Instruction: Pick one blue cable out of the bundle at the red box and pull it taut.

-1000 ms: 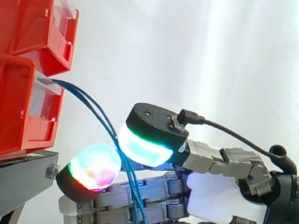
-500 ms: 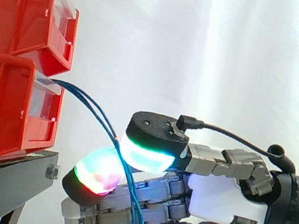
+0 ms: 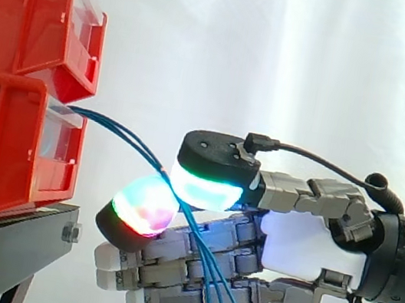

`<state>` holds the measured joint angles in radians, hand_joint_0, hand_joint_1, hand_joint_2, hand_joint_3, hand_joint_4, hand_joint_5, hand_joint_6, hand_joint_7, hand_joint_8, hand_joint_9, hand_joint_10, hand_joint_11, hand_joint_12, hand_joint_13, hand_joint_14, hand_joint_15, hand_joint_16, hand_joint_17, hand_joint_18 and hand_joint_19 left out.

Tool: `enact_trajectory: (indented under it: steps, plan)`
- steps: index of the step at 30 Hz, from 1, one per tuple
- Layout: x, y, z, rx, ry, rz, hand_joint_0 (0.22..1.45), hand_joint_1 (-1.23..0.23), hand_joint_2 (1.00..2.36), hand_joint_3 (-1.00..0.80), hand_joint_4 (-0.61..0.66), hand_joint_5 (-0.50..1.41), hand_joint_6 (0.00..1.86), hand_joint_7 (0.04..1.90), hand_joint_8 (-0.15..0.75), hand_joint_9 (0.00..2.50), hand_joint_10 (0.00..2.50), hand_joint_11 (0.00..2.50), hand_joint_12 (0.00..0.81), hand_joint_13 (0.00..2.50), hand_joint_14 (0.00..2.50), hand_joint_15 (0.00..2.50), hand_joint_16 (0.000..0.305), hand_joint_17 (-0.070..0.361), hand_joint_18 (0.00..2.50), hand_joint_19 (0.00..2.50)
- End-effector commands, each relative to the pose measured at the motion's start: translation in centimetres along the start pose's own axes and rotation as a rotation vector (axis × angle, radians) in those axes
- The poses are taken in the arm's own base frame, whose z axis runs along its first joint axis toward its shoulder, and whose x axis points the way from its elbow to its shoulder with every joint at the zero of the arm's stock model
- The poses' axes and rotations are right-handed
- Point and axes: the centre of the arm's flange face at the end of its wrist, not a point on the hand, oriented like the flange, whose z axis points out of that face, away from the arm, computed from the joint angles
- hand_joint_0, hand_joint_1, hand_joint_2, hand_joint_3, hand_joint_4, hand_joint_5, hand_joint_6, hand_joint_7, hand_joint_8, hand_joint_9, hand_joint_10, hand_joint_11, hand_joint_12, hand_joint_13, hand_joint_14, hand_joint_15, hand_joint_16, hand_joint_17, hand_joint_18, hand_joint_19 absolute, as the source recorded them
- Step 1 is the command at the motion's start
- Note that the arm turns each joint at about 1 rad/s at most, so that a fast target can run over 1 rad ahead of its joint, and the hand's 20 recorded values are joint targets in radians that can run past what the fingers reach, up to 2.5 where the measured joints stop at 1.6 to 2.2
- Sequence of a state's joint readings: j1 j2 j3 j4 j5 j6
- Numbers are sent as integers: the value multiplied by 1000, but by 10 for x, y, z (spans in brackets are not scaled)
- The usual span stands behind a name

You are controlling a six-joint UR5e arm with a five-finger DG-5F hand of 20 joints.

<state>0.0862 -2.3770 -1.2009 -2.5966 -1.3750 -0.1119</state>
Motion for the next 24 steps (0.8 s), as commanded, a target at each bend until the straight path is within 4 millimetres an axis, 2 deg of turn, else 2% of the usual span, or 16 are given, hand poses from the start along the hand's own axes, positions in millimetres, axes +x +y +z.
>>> enact_trajectory:
  steps: [1, 5, 7, 13, 21, 24]
  plan:
    - [0, 0, 0, 0, -1, 0, 630, -700, 1010, -71, 210, -198, 950, 692, 357, 469, 2, 198, 387, 251, 3, 87, 61, 138, 192, 41]
    - [1, 1, 0, 0, 1, 0, 617, -730, 1013, -149, 225, -200, 945, 715, 343, 467, 3, 200, 371, 244, 2, 93, 58, 131, 175, 48]
    - [0, 5, 1, -6, 0, 1, 605, -741, 1015, -224, 213, -195, 931, 785, 337, 483, 3, 199, 360, 241, 3, 89, 56, 126, 175, 57]
    - [0, 11, 0, -14, -2, 1, 573, -728, 1007, -386, 222, -186, 919, 788, 342, 507, 3, 200, 363, 244, 3, 94, 56, 126, 174, 70]
    - [-1, 13, 1, -16, -6, 2, 572, -732, 1004, -431, 223, -177, 902, 822, 349, 544, 3, 210, 363, 268, 3, 90, 55, 124, 197, 85]
    - [-2, 13, 1, -16, -10, 2, 594, -759, 1009, -372, 219, -166, 901, 869, 350, 589, 4, 229, 360, 298, 5, 95, 54, 122, 230, 81]
